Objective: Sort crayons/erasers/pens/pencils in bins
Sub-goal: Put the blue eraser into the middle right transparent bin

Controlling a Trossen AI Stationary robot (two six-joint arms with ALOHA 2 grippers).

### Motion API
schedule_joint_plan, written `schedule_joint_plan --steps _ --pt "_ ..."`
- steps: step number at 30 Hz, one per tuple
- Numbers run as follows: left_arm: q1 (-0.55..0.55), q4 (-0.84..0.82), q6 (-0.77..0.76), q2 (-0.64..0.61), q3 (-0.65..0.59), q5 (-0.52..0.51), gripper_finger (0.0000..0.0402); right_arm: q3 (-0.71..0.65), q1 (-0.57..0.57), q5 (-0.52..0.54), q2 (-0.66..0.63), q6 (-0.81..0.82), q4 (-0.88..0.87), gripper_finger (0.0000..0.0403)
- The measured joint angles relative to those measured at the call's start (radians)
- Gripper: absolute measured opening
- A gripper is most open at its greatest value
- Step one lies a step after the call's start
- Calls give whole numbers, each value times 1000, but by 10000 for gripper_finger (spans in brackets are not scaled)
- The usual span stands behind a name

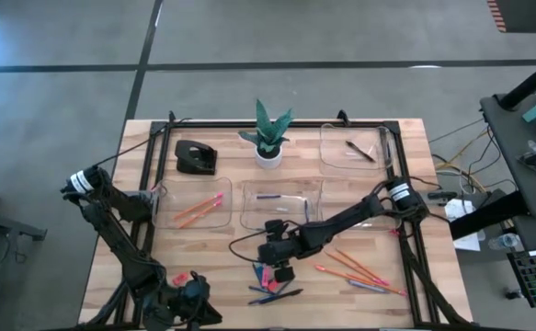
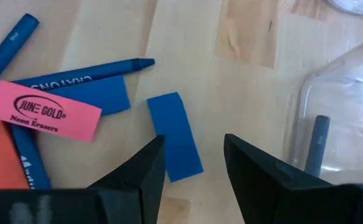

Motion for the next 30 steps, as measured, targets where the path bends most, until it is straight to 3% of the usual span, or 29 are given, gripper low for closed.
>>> schedule_joint_plan --steps 17,24,30 --pt "0 0 12 0 -2 0 25 43 36 4 -2 70 -10 155" --pt "0 0 26 0 -3 0 25 75 66 0 -3 -5 -5 155" --pt "0 0 41 0 -3 0 25 80 107 -1 -4 -167 1 155"
